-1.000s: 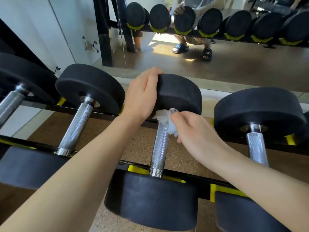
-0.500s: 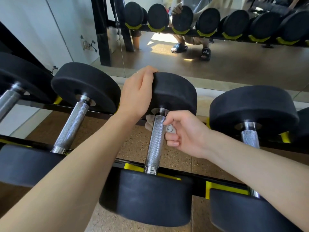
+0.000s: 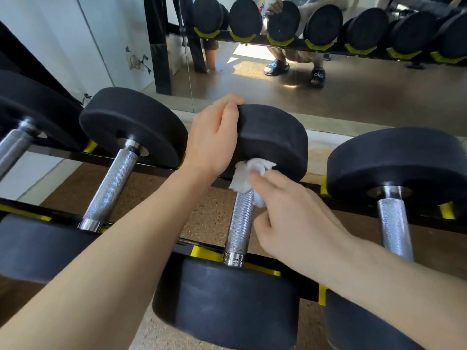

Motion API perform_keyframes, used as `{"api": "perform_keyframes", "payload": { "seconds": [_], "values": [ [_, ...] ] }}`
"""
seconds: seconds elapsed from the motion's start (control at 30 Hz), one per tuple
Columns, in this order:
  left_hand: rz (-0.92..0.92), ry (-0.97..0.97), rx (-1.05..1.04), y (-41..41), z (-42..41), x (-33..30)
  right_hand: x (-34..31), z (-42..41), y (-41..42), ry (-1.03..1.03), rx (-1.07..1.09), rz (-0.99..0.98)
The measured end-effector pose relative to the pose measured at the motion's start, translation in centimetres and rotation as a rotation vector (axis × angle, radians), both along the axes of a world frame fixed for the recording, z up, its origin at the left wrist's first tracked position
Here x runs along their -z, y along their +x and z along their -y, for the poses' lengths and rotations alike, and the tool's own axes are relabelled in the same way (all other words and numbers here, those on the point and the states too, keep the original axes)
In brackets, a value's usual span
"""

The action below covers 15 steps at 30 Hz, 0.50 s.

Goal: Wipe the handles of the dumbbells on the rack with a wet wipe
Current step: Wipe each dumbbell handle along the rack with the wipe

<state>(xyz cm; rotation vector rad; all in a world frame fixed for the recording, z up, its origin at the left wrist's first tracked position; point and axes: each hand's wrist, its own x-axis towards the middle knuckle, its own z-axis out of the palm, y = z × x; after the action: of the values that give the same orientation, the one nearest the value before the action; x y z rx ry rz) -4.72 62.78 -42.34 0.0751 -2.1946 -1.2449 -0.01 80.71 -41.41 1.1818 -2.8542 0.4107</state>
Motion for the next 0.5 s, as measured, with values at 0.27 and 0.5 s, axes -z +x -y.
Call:
{"api": "perform_keyframes", "payload": {
  "seconds": [0.27, 0.5],
  "values": [
    [0.014, 0.025, 0.020, 0.2, 0.1, -0.1, 0.2, 1.3, -2.8, 0.110, -0.259, 0.004],
    [0.023, 0.007, 0.033, 0.2, 0.3, -0.2, 0.6, 1.5, -3.6, 0.095, -0.355, -0.038]
  ]
}}
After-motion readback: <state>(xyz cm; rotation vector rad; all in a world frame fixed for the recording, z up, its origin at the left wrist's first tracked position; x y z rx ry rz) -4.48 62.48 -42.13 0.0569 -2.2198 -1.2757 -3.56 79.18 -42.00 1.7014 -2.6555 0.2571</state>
